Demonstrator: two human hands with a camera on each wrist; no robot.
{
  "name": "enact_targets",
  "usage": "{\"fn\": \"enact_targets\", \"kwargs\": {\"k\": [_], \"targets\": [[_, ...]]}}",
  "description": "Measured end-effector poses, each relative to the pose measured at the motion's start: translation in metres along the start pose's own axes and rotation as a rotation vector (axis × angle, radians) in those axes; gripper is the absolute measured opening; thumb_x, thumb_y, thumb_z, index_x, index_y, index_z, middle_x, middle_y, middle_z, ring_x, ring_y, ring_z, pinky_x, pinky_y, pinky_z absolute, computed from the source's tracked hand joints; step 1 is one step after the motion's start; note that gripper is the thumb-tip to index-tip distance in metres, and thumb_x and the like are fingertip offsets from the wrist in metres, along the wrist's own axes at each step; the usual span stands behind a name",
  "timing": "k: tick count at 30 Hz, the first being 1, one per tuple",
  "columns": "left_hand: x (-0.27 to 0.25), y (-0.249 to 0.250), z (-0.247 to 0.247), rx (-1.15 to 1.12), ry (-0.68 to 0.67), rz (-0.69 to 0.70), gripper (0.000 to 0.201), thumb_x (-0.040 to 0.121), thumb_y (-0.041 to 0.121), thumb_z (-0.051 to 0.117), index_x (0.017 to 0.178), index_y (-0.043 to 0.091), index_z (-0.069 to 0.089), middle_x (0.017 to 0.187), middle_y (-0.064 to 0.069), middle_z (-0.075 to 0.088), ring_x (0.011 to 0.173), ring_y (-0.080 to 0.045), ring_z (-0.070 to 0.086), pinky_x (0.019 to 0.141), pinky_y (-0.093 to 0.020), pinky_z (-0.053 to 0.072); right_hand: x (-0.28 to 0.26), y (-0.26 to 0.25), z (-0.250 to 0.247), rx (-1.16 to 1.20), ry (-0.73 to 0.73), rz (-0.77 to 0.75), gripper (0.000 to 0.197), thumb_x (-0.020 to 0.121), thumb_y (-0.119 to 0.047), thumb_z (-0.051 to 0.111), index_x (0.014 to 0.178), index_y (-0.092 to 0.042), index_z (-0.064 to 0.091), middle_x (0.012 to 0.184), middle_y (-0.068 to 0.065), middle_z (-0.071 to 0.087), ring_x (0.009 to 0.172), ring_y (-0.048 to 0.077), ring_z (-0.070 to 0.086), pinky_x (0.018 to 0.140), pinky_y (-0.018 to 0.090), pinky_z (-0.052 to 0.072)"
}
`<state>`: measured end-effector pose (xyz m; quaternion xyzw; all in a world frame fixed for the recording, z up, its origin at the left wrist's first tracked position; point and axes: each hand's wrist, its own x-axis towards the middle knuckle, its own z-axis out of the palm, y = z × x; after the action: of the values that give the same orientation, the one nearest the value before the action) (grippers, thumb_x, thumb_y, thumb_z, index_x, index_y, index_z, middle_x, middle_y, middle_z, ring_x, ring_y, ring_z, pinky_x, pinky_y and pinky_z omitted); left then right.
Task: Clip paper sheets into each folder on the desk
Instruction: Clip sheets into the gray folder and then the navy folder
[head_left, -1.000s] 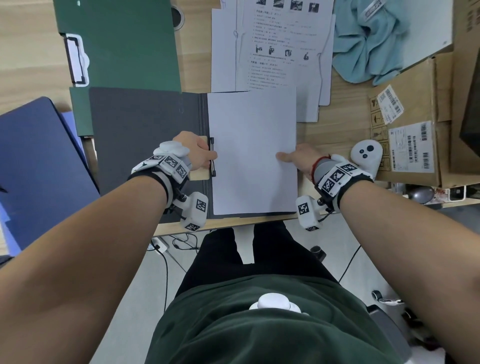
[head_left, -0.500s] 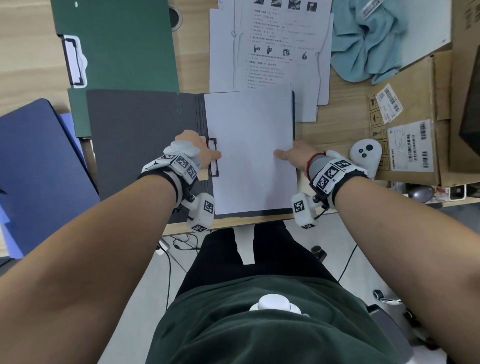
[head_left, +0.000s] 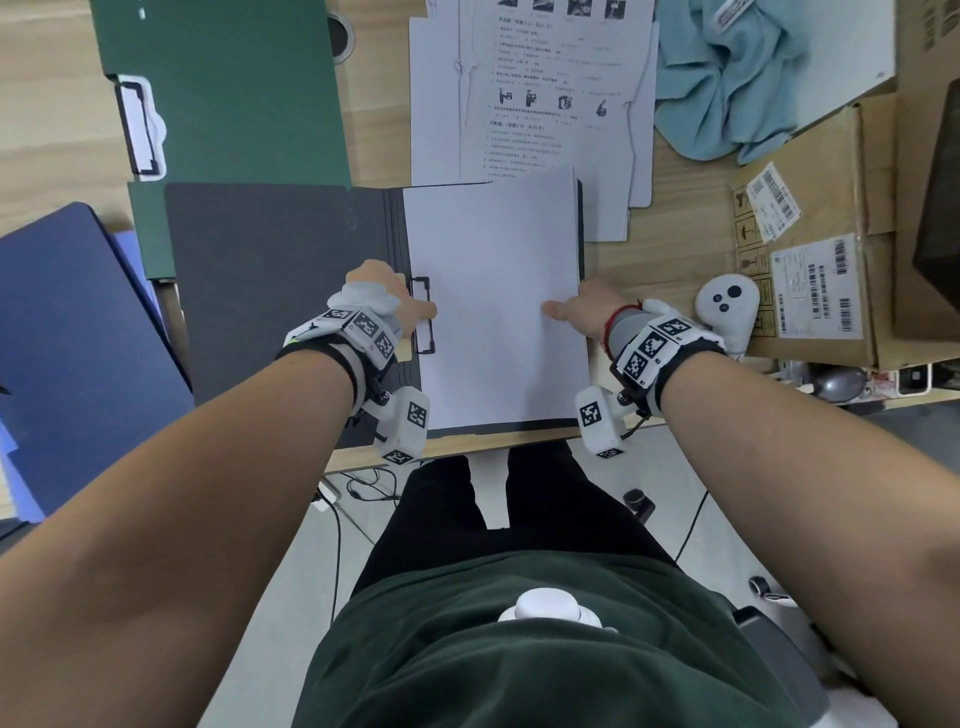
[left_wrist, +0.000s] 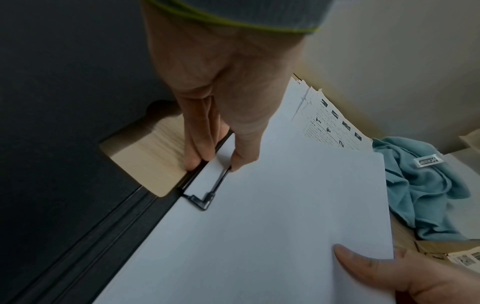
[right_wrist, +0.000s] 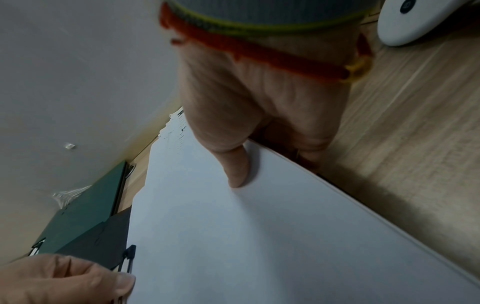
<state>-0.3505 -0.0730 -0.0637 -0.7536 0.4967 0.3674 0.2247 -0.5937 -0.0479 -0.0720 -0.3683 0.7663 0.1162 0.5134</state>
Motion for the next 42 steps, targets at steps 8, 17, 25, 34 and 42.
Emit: {"fn": "enact_targets", "kwargs": {"k": [8,17,25,34,42], "targets": [[-0.002,0.008,-0.005,0.032,-0.04,-0.02,0.033,0.076,0.044,0.072,0.081,0.015,0.057,0.062,0.002,0.051,0.054,-0.014,0.048,0.054,-0.022,0.039,0.0,0.0,0.0,-0.045,0.013,0.023,0.075,0.088,-0.046,0.065,0.142,0.001,0.041,0.139,0.015,0.052,0.124,0.033,0.054,0.095,0.034,0.045],[-0.012,0.01,-0.008,0.092,-0.043,-0.013,0.038,0.078,0.05,0.069,0.08,0.014,0.059,0.062,0.001,0.051,0.052,-0.014,0.047,0.052,-0.023,0.038,-0.005,0.01,-0.01,-0.178,0.074,0.064,0.047,0.081,-0.037,0.077,0.109,-0.004,0.056,0.102,0.009,0.065,0.076,0.024,0.057,0.068,0.03,0.044],[-0.017,-0.051,-0.031,-0.09,0.152,-0.119,0.069,0.068,0.055,0.078,0.117,0.012,0.057,0.119,-0.011,0.061,0.103,-0.029,0.062,0.08,-0.038,0.049,-0.025,-0.047,-0.006,-0.179,0.098,-0.21,0.026,0.083,-0.026,0.068,0.107,-0.018,0.059,0.113,0.008,0.066,0.096,0.027,0.065,0.072,0.032,0.054],[-0.025,-0.136,-0.061,-0.138,0.253,-0.381,0.103,0.069,0.055,0.08,0.14,0.007,0.022,0.141,-0.018,0.04,0.128,-0.037,0.045,0.096,-0.046,0.041,-0.034,-0.117,0.059,-0.608,0.016,-0.363,0.06,0.093,-0.036,0.053,0.146,-0.009,0.041,0.149,0.012,0.038,0.129,0.034,0.047,0.094,0.035,0.046],[-0.029,-0.156,-0.09,-0.174,0.26,-0.319,0.076,0.073,0.066,0.069,0.119,0.009,0.051,0.111,-0.009,0.064,0.106,-0.032,0.062,0.085,-0.036,0.048,-0.037,-0.122,0.064,-0.712,-0.001,-0.281,0.066,0.092,-0.038,0.053,0.15,-0.01,0.035,0.152,0.011,0.031,0.126,0.034,0.049,0.089,0.035,0.047]]}}
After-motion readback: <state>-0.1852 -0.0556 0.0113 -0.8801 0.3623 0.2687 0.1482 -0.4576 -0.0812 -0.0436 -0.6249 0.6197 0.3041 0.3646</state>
